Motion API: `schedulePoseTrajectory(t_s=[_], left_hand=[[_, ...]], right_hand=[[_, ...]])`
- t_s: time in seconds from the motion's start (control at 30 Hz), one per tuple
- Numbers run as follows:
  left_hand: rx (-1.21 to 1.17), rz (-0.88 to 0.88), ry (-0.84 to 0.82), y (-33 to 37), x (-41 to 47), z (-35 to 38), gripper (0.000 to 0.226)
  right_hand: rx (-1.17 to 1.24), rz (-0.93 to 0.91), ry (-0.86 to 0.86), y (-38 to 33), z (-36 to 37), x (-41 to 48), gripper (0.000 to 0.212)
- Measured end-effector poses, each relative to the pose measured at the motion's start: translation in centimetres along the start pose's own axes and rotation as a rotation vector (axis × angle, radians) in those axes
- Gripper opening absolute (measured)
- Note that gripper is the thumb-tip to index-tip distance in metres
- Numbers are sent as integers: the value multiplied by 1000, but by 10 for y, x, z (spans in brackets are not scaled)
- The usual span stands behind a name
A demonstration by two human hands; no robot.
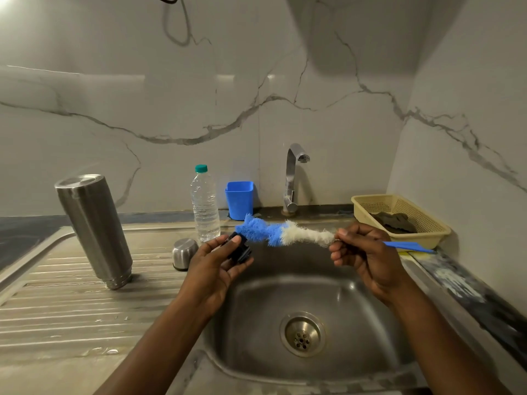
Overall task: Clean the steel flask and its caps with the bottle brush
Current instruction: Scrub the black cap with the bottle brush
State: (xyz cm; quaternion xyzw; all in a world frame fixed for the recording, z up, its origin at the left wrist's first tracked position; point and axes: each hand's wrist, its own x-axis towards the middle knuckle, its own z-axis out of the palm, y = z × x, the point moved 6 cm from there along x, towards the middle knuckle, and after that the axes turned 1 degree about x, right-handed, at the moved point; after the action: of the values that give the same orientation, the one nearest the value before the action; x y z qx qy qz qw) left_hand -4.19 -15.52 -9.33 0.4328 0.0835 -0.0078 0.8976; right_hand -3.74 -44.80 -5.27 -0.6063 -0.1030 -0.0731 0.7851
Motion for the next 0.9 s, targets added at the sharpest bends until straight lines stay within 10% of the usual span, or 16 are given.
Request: schedulePoseTrajectory(t_s=[0.9], left_hand=[[-6,-30,75,-3,0,-6,32]], right_hand=[[-52,-5,-60,5,10,1,16]])
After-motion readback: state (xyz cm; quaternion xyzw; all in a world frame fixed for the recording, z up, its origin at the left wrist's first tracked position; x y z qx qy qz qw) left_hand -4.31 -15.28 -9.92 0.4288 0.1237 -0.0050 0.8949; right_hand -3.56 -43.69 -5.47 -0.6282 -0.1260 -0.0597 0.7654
